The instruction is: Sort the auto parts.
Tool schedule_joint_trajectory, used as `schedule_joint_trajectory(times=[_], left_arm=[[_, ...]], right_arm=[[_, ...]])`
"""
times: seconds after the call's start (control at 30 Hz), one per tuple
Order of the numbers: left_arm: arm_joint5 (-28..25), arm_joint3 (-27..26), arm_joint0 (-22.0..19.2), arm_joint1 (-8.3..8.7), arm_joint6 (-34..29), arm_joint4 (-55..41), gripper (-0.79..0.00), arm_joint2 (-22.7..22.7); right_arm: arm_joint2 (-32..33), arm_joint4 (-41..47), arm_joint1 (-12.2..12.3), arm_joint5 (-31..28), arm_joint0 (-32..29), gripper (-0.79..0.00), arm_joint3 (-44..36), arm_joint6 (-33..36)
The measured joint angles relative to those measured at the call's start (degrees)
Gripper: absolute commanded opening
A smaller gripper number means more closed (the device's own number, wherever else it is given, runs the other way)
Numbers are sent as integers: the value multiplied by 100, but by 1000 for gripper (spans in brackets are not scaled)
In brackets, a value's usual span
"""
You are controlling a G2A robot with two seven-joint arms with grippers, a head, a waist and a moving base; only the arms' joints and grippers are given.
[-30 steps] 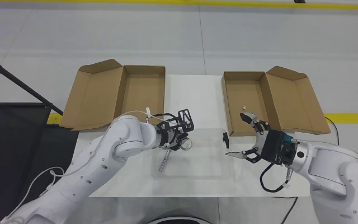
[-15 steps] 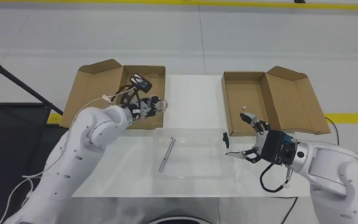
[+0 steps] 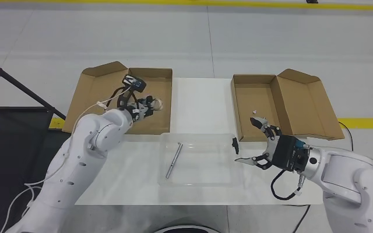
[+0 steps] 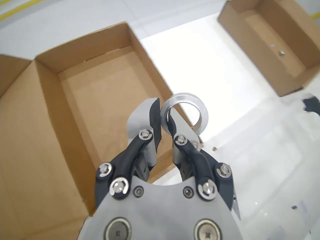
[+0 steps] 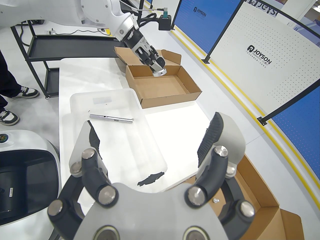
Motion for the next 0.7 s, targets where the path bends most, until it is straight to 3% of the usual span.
schedule_joint_trajectory(times=[0.1, 0.23, 0.57, 0.6, 0.67, 0.7], left_arm=[[965, 634, -386, -99, -149, 568, -785, 312], [1808, 1468, -954, -306, -463, 1137, -785, 846], [2075, 3288, -2062, -860, -335, 900, -770, 1750], [2064, 3386, -2118, -898, -306, 874, -671, 1790], [2037, 3559, -2212, -965, -261, 843, -394, 1858], [2020, 3661, -2266, -1005, -240, 831, -151, 1895]], right_arm=[[0, 0, 0, 0, 0, 0, 0, 0], [0, 0, 0, 0, 0, 0, 0, 0], [0, 0, 0, 0, 0, 0, 0, 0], [0, 0, 0, 0, 0, 0, 0, 0], [0, 0, 0, 0, 0, 0, 0, 0], [0, 0, 0, 0, 0, 0, 0, 0]])
